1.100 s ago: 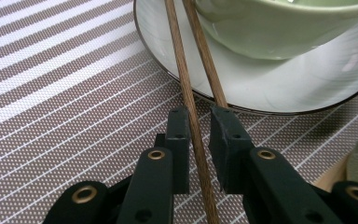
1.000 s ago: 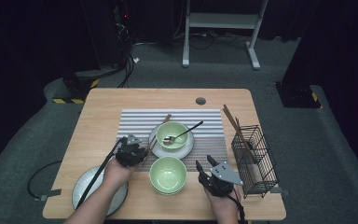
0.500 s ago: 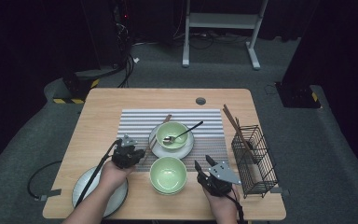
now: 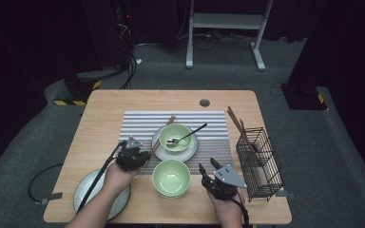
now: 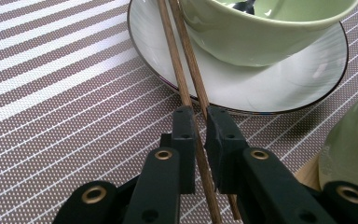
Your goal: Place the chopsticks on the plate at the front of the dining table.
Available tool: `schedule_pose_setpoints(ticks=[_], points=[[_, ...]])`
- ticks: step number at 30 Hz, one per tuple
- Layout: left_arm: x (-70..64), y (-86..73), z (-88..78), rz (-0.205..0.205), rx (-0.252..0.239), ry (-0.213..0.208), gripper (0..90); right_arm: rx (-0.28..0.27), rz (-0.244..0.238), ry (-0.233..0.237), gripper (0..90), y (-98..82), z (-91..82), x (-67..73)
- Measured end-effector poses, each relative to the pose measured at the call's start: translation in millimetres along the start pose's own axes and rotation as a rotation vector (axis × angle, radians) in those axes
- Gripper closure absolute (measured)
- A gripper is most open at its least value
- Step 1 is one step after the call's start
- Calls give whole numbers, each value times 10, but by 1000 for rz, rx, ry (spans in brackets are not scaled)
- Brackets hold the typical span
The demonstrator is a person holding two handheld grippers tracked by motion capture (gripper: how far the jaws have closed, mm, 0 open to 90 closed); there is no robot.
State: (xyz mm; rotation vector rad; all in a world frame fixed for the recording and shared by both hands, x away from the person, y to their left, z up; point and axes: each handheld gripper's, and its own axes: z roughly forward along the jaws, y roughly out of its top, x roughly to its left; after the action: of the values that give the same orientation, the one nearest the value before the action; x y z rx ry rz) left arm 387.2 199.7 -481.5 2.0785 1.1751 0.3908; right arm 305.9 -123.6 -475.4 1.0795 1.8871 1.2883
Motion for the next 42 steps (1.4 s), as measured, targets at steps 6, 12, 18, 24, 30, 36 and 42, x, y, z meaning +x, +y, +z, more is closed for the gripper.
schedule_pose_setpoints(ticks=[6,12,18,24,30,36,42], points=[[21,13,-60,-1,-31,6,797,1,0,-2,526,0,-1,-3],[77,-6,-29,-24,-3,59,805,1,-2,1,526,-1,1,4],[43,-33,1,-7,20,54,808,4,-3,-1,526,-5,5,-2],[28,-43,8,4,30,47,810,3,-4,1,526,-5,6,5],[12,-54,19,12,38,40,815,3,-4,1,527,-5,7,4],[-38,-70,17,23,36,29,816,4,-4,0,527,-5,6,2],[-85,-76,23,29,36,19,815,4,-3,2,526,-6,8,11]])
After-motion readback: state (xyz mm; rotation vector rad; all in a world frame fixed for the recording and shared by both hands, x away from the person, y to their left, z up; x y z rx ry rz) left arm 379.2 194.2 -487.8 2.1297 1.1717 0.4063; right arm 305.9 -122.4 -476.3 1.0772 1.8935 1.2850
